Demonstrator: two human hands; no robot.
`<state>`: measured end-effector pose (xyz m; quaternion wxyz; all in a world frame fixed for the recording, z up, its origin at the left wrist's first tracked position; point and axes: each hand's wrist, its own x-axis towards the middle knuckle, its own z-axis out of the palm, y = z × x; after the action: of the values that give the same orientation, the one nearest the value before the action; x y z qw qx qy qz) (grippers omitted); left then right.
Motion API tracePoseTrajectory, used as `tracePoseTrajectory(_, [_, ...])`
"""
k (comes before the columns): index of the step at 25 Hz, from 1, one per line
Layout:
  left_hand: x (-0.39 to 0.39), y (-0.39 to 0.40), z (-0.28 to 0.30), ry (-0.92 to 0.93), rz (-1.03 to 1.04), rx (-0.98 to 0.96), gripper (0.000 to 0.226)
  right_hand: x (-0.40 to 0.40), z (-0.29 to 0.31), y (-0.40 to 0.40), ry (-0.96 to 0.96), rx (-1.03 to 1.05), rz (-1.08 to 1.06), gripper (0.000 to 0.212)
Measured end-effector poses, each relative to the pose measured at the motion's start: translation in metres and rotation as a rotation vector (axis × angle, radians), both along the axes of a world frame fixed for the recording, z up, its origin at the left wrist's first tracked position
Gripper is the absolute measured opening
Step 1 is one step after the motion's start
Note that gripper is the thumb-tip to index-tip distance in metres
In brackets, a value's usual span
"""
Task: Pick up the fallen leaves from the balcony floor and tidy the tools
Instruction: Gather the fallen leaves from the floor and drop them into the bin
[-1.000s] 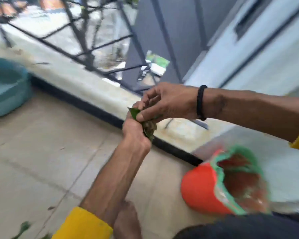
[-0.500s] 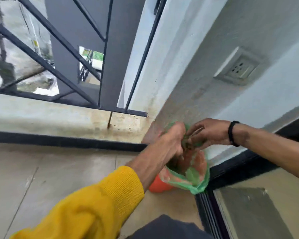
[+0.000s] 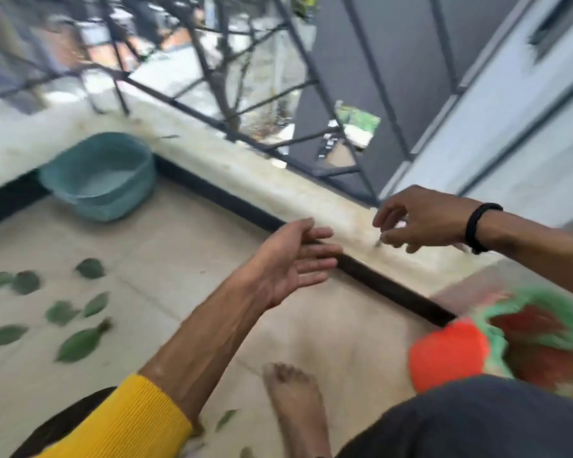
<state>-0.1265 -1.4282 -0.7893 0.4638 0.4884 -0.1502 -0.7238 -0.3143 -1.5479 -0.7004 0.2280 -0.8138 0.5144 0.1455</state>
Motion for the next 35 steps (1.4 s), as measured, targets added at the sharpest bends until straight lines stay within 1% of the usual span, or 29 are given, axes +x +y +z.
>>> tracePoseTrajectory(3, [0.079, 0.063, -0.037, 0.012, 0.316, 0.134, 0.035, 0.109, -0.032, 0.016, -0.029, 0.083, 0.228, 0.017])
tracePoseTrajectory(6, [0.136, 0.124, -0.059, 0.057, 0.609, 0.204, 0.031, 0.219, -0.056, 0.047, -0.065, 0.186, 0.433, 0.021])
tracePoseTrajectory(9, [0.174, 0.18, -0.079, 0.01, 0.813, 0.24, 0.027, 0.316, -0.073, 0.086, -0.075, 0.271, 0.558, 0.026])
tracePoseTrajectory(11, [0.191, 0.226, -0.095, -0.032, 0.933, 0.305, 0.028, 0.375, -0.097, 0.119, -0.069, 0.3, 0.656, 0.032])
tracePoseTrajectory(12, [0.196, 0.25, -0.105, -0.024, 0.983, 0.353, 0.03, 0.398, -0.115, 0.135, -0.034, 0.283, 0.721, 0.036])
tracePoseTrajectory(13, [0.199, 0.272, -0.118, -0.004, 1.024, 0.411, 0.031, 0.416, -0.137, 0.152, 0.024, 0.23, 0.803, 0.043])
tracePoseTrajectory(14, [0.2, 0.291, -0.129, 0.023, 1.059, 0.465, 0.033, 0.429, -0.16, 0.167, 0.097, 0.17, 0.889, 0.054])
tracePoseTrajectory(15, [0.2, 0.307, -0.139, 0.052, 1.09, 0.508, 0.034, 0.437, -0.184, 0.181, 0.165, 0.131, 0.949, 0.07])
tracePoseTrajectory(16, [0.198, 0.316, -0.147, 0.081, 1.118, 0.538, 0.036, 0.442, -0.208, 0.19, 0.22, 0.121, 0.971, 0.087])
tracePoseTrajectory(18, [0.194, 0.32, -0.161, 0.101, 1.149, 0.566, 0.036, 0.442, -0.249, 0.2, 0.306, 0.141, 0.94, 0.119])
tracePoseTrajectory(20, [0.19, 0.309, -0.175, 0.084, 1.182, 0.577, 0.034, 0.441, -0.279, 0.204, 0.34, 0.132, 0.899, 0.133])
tracePoseTrajectory(22, [0.188, 0.289, -0.19, 0.026, 1.207, 0.609, 0.033, 0.438, -0.301, 0.201, 0.281, 0.053, 0.891, 0.139])
tracePoseTrajectory(24, [0.194, 0.271, -0.207, -0.044, 1.247, 0.63, 0.033, 0.435, -0.315, 0.2, 0.165, 0.019, 0.877, 0.134])
tracePoseTrajectory(25, [0.199, 0.264, -0.215, -0.068, 1.276, 0.617, 0.034, 0.432, -0.321, 0.199, 0.095, 0.026, 0.87, 0.127])
tracePoseTrajectory(27, [0.214, 0.253, -0.226, -0.088, 1.298, 0.569, 0.037, 0.422, -0.331, 0.201, -0.038, 0.052, 0.869, 0.106])
tracePoseTrajectory(30, [0.229, 0.245, -0.232, -0.033, 1.283, 0.481, 0.039, 0.413, -0.342, 0.21, -0.169, 0.113, 0.869, 0.068])
tracePoseTrajectory(32, [0.232, 0.244, -0.23, -0.007, 1.261, 0.438, 0.041, 0.417, -0.341, 0.216, -0.228, 0.108, 0.865, 0.044])
tracePoseTrajectory(35, [0.233, 0.248, -0.231, 0.007, 1.238, 0.389, 0.043, 0.432, -0.332, 0.22, -0.177, 0.091, 0.885, 0.023])
